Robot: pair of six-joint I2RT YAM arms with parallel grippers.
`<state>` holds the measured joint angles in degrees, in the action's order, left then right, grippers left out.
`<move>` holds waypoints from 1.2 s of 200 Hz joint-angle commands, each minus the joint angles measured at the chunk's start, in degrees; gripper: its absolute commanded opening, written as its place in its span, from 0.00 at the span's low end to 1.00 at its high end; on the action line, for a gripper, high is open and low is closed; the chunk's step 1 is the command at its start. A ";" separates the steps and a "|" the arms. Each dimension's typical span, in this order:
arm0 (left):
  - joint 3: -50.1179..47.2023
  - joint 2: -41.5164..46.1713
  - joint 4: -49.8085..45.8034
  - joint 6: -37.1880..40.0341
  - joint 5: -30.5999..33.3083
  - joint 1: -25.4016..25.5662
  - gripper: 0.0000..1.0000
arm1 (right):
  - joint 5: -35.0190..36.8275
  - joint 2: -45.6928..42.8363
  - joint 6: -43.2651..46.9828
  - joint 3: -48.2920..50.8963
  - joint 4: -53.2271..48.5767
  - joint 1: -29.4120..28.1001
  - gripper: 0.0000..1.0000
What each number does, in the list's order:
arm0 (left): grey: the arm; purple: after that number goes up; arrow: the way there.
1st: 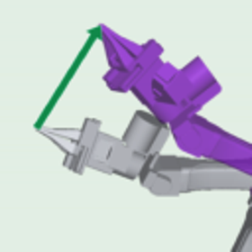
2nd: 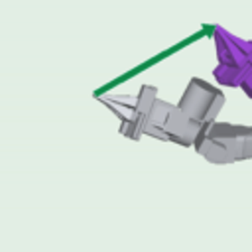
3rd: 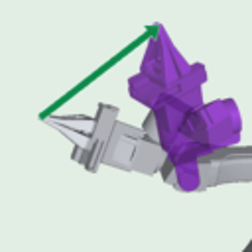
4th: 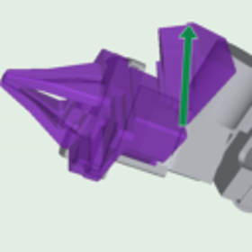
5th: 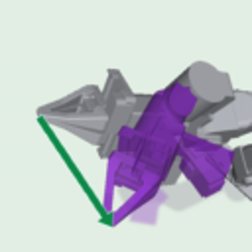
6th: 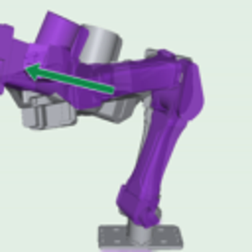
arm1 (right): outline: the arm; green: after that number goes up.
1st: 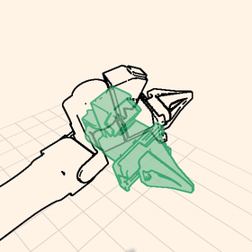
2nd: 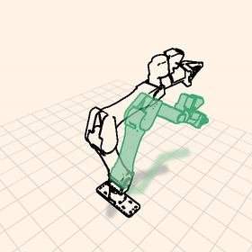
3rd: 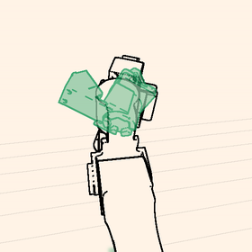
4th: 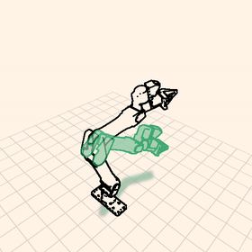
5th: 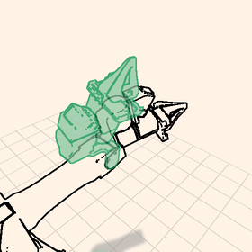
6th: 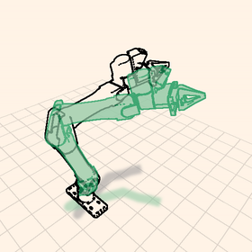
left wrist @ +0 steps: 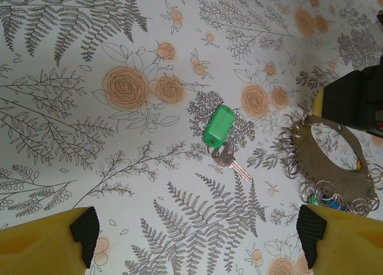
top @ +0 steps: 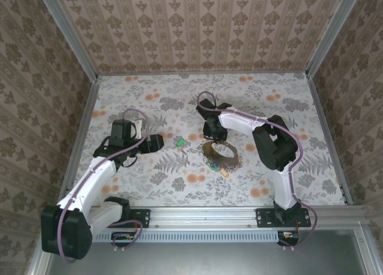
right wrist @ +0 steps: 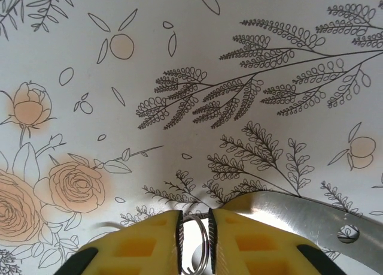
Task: Put the keys on the keyring
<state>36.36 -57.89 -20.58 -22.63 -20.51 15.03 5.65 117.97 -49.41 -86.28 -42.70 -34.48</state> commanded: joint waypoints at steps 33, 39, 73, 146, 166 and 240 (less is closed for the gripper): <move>-0.93 -0.13 1.35 0.58 -0.71 0.35 0.89 | 0.30 -0.85 -0.37 1.51 -0.36 -0.41 0.22; -0.94 -0.27 1.33 0.59 -0.75 0.35 0.89 | 0.04 -0.90 -0.60 1.75 0.15 -0.41 0.22; -0.93 -0.72 1.39 0.57 -1.02 0.40 0.89 | -0.40 -1.26 -0.47 1.95 1.67 -0.38 0.22; -0.68 -0.72 3.49 0.81 -1.92 0.62 0.88 | -1.16 -3.34 0.26 3.61 5.52 0.02 0.13; -0.83 -0.74 3.97 1.07 -2.63 0.70 0.88 | -1.82 -3.36 1.01 3.68 5.69 0.10 0.11; 0.55 3.62 14.32 10.68 -15.27 1.36 0.83 | -14.44 -14.44 20.17 11.18 17.57 0.56 0.04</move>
<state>35.51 -56.66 -11.40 -17.91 -29.28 16.10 -2.22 110.48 -39.86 -77.93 -31.24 -33.93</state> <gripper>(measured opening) 0.875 0.070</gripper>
